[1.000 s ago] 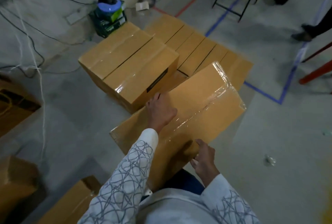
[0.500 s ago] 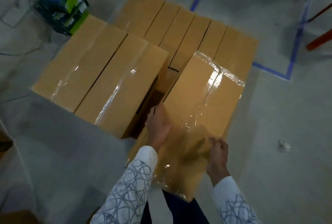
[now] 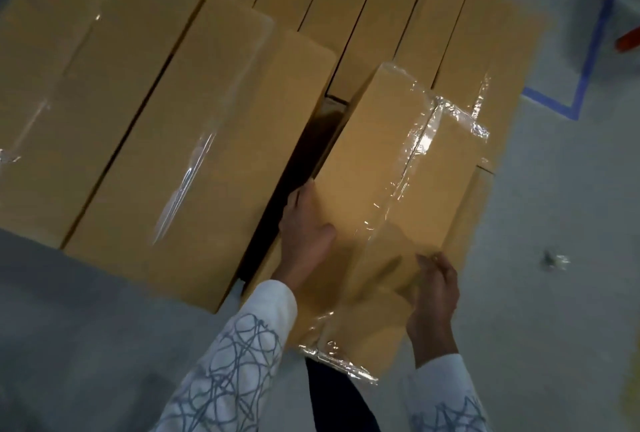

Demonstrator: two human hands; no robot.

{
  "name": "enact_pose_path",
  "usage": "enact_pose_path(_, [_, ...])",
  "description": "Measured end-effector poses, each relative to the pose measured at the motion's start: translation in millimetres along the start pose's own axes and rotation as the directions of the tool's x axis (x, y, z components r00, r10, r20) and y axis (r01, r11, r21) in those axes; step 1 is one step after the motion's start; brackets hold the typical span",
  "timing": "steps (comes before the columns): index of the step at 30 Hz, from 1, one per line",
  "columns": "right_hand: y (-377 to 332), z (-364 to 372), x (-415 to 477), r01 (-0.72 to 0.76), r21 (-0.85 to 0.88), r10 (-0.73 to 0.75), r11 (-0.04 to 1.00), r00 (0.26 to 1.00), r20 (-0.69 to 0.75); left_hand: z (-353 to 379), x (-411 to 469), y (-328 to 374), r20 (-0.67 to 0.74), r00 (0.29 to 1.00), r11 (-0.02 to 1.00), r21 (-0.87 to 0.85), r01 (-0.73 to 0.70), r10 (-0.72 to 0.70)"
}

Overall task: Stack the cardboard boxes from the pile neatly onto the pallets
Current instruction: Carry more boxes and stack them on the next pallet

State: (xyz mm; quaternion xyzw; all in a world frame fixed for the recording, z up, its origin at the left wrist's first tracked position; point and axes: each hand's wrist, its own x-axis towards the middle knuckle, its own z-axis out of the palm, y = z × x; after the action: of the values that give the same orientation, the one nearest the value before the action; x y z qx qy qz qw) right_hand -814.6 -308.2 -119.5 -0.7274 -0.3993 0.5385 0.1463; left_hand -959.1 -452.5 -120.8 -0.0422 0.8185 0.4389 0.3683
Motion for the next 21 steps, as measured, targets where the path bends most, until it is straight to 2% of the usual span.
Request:
enact_pose_path(3, [4,7,4,0.001,-0.026,0.0,1.0,1.0,0.031,-3,7,-19,0.042,0.999,0.999,0.039,0.014,-0.016])
enact_pose_path(7, [11,11,4,0.054,-0.082,-0.052,0.995,0.998,0.026,-6,10,-36,0.018,0.995,0.995,-0.008,0.099,-0.099])
enact_pose_path(15, [17,17,13,-0.013,-0.016,0.014,1.0,0.998,0.063,-13,2,-27,0.02,0.99,0.99,-0.013,0.141,-0.141])
enact_pose_path(21, [14,24,16,0.018,-0.006,-0.018,1.0,0.997,0.075,-18,3,-21,-0.046,0.997,0.983,0.172,0.062,-0.054])
